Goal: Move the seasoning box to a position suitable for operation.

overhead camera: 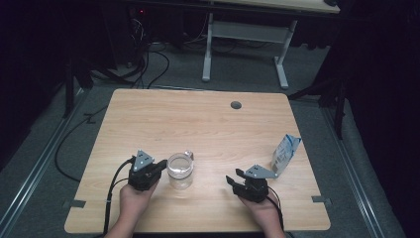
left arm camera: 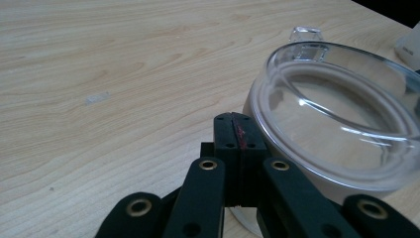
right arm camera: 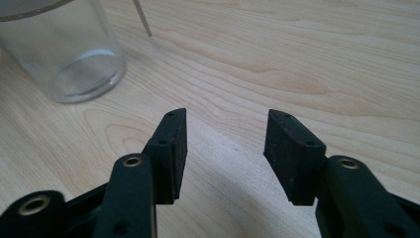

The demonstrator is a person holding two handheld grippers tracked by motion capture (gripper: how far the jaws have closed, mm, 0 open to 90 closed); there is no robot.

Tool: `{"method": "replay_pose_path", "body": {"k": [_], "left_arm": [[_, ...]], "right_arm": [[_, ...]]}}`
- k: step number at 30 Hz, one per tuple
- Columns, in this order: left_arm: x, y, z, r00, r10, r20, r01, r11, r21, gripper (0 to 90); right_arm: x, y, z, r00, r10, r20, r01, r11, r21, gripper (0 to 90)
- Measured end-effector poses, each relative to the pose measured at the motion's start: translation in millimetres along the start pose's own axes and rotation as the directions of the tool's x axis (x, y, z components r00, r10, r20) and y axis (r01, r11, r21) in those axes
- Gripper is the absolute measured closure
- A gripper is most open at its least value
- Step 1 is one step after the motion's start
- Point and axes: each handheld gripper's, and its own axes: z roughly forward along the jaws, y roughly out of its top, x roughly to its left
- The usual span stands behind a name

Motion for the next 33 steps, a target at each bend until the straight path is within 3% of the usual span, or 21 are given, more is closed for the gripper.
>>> {"method": "replay_pose_path", "body": {"k": [15,26,33], "left_arm": [[-18.6,-13.2,-13.9,0.9994,0.027,0.02,-0.026,0.9995,-0.016,90.0],[-40.5,-19.0,-16.3,0.9961,0.037,0.08,-0.036,0.9992,-0.019,90.0],[-56.1,-19.7,-12.6,0.99,0.043,0.134,-0.041,0.999,-0.016,90.0]], "right_arm": [[4.6,0.4,0.7,0.9998,-0.015,-0.008,0.015,1.0,0.0,56.7],[5.7,0.6,0.5,0.9998,-0.015,-0.016,0.015,1.0,0.004,60.9],[6.6,0.3,1.1,0.9997,-0.016,-0.02,0.016,1.0,0.007,62.9]]}}
